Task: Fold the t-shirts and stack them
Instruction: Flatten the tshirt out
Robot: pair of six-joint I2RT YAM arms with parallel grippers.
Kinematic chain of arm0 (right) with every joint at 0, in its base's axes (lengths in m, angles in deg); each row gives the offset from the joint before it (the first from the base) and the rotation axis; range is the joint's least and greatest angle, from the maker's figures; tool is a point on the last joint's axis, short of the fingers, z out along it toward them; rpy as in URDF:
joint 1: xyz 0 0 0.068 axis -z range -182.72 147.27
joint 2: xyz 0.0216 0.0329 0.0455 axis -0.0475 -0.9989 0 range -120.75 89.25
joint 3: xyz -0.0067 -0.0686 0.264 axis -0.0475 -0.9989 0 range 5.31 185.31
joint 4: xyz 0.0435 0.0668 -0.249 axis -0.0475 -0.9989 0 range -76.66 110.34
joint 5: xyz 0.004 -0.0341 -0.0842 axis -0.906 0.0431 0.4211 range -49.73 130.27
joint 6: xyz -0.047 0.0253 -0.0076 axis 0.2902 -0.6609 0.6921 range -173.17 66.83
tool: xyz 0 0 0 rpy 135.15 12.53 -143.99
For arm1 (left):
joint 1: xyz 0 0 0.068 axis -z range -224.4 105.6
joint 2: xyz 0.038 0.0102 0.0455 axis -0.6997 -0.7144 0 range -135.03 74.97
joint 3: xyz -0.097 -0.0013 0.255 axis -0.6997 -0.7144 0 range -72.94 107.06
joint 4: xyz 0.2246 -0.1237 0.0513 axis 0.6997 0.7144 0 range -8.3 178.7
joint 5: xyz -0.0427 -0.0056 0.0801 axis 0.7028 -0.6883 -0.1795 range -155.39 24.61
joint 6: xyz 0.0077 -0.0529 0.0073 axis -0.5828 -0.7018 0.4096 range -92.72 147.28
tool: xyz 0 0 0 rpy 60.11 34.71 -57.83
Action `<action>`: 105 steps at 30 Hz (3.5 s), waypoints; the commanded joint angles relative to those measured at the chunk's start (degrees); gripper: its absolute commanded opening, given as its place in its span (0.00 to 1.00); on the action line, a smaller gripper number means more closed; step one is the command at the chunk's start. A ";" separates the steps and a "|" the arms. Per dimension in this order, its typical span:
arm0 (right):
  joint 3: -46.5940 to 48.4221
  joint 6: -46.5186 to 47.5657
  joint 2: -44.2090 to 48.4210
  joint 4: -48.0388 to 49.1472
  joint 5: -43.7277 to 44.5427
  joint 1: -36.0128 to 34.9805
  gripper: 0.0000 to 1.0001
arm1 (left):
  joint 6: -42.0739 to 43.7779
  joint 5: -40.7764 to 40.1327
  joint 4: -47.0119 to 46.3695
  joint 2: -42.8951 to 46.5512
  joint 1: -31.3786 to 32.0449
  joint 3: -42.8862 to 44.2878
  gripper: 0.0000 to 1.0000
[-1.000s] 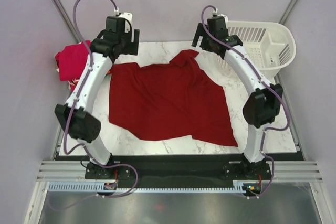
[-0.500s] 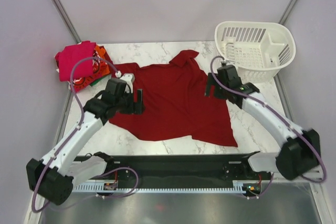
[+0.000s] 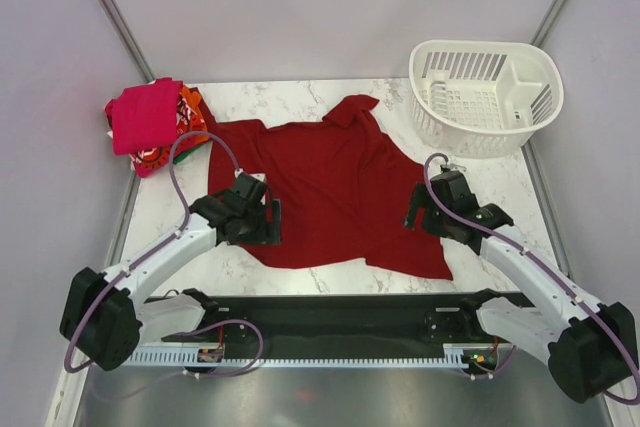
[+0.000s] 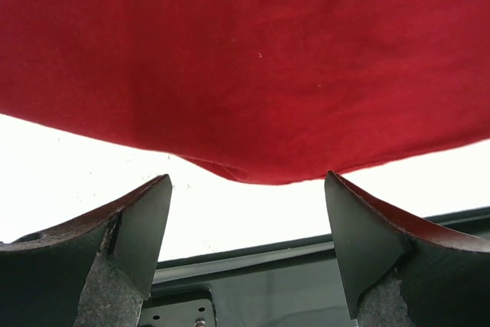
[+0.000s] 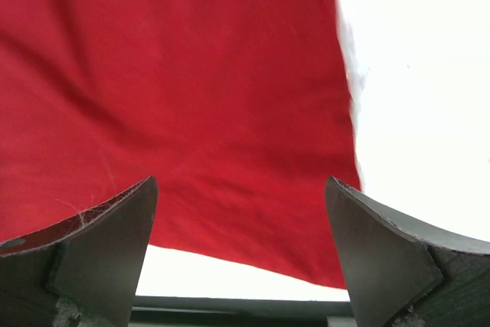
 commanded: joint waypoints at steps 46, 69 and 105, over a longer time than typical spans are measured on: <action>16.95 -0.38 -19.36 1.27 1.56 6.33 0.98 | 10.52 -0.95 8.44 -18.80 -4.90 24.96 1.00; 2.79 1.29 -19.60 9.27 -3.53 6.24 0.98 | -3.20 -0.86 -12.92 -16.41 1.69 2.18 0.60; -6.17 -2.83 -13.45 11.81 -9.85 6.33 0.89 | 3.39 -3.85 -2.12 -9.47 2.14 15.53 0.02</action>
